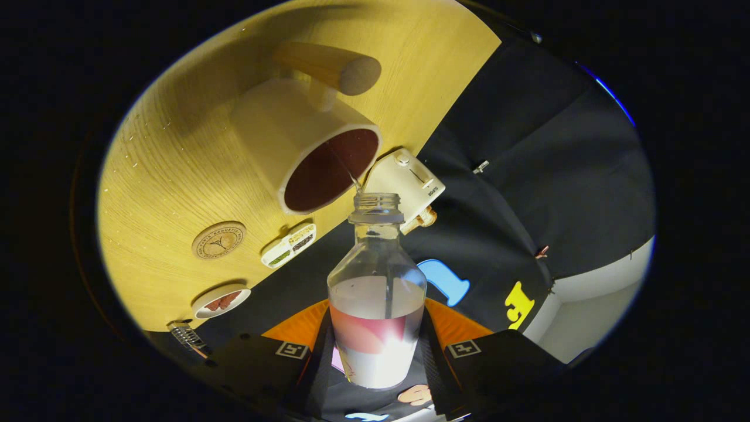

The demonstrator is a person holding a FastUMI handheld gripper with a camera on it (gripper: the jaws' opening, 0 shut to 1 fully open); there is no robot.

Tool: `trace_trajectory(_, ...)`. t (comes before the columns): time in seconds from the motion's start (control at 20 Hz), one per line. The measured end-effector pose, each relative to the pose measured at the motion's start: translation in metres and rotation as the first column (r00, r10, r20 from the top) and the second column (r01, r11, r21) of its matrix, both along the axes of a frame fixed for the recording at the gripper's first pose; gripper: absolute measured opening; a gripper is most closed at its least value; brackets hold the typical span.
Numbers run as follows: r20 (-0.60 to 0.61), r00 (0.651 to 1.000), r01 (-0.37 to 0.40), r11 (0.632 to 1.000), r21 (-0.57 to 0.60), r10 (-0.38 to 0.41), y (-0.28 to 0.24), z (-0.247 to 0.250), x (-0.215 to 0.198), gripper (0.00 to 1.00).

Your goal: Take the bottle from table, then pour the juice into the cup, finally place the bottle on the coaster

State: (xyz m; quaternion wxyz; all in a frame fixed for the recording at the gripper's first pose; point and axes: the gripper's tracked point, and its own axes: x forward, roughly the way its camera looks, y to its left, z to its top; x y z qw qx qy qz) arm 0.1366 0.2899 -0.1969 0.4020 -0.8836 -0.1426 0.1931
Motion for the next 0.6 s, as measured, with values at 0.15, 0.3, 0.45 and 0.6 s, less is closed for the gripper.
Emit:
trace_trajectory(0.15, 0.009, 1.000, -0.017, 0.999, -0.031, 0.017, -0.003, -0.005, 0.003, 0.70)
trace_trajectory(0.3, 0.022, 0.999, -0.033, 0.998, -0.052, 0.034, -0.002, -0.001, 0.006, 0.70)
trace_trajectory(0.45, 0.046, 0.997, -0.059, 0.996, -0.063, 0.062, 0.003, 0.004, 0.007, 0.70)
trace_trajectory(0.6, 0.048, 0.996, -0.078, 0.994, -0.071, 0.081, 0.006, 0.003, 0.006, 0.70)
